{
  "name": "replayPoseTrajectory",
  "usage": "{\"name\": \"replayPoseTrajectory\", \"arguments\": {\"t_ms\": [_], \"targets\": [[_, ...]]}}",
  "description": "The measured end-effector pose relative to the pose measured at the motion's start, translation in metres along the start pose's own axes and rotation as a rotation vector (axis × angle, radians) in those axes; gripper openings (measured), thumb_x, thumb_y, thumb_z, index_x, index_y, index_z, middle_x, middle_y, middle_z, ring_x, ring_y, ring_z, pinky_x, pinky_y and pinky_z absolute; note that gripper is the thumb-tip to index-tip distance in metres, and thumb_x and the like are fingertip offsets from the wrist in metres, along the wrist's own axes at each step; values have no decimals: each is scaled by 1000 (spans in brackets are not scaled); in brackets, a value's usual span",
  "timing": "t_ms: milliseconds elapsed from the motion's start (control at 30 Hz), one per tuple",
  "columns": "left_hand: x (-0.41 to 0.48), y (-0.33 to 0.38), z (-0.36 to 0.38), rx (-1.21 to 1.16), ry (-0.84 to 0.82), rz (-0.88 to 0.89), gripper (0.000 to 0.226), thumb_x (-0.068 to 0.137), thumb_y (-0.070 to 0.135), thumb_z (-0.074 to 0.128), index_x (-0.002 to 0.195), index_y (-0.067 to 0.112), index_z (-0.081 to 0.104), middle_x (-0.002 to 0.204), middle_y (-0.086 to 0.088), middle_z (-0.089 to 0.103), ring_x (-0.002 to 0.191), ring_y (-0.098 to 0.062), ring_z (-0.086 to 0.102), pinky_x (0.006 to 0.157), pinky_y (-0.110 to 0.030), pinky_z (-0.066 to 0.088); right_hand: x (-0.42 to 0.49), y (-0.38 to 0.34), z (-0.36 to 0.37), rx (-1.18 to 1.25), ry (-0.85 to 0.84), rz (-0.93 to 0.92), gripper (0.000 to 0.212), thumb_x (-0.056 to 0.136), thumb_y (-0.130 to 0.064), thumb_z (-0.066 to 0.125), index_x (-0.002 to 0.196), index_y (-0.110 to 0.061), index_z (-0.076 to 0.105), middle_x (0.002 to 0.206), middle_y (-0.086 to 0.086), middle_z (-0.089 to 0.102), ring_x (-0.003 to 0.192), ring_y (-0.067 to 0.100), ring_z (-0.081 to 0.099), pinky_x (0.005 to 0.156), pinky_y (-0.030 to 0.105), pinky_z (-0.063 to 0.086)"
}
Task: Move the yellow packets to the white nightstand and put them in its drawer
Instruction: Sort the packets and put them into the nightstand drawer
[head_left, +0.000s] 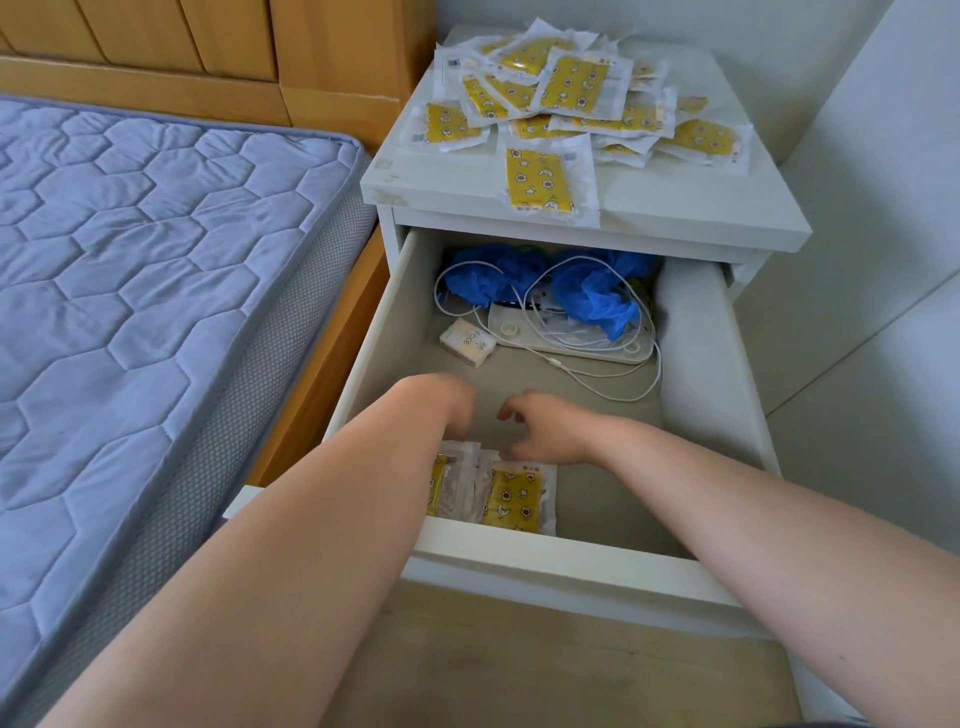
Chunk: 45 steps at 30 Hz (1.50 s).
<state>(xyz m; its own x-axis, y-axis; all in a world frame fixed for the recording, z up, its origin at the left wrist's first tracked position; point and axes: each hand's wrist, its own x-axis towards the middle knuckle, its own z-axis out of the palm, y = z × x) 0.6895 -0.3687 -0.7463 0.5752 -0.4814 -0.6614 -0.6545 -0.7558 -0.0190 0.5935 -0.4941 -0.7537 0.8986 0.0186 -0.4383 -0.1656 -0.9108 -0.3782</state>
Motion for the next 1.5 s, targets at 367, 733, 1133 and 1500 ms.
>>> {"name": "replayPoseTrajectory", "arguments": {"t_ms": [367, 733, 1133, 1500], "targets": [[-56, 27, -75, -498, 1039, 54, 22, 92, 15, 45, 98, 14, 66, 94, -2, 66, 82, -23, 55, 65, -31, 41, -44, -7, -112, 58, 945, -38, 26, 87, -30, 53, 66, -14, 52, 66, -3, 54, 61, 17, 48, 54, 29, 36], [19, 6, -195, -335, 987, -34, 56, 99, 37, 33, 151, 28, 18, 160, -3, 9, 147, -24, 1, 119, -41, 7, 59, 42, -230, -135, 1003, 166, 47, 93, -34, 45, 134, -13, 44, 149, 9, 32, 139, 28, 24, 115, 44, 21], [27, 7, -195, -376, 870, -59, 54, 99, 45, 18, 151, 41, 4, 162, 2, -4, 148, -20, -10, 119, -45, -4, 56, 42, -223, -122, 863, 57, 40, 98, -37, 36, 135, -30, 49, 150, -7, 37, 143, 16, 18, 114, 55, -3], [21, 8, -196, -374, 890, -23, 49, 99, 50, 20, 148, 46, 18, 161, 5, 4, 148, -17, -4, 119, -44, 0, 57, 45, -227, 19, 1158, 219, 52, 85, -57, 52, 109, -12, 64, 125, 3, 58, 122, 26, 45, 108, 51, 28]]}}
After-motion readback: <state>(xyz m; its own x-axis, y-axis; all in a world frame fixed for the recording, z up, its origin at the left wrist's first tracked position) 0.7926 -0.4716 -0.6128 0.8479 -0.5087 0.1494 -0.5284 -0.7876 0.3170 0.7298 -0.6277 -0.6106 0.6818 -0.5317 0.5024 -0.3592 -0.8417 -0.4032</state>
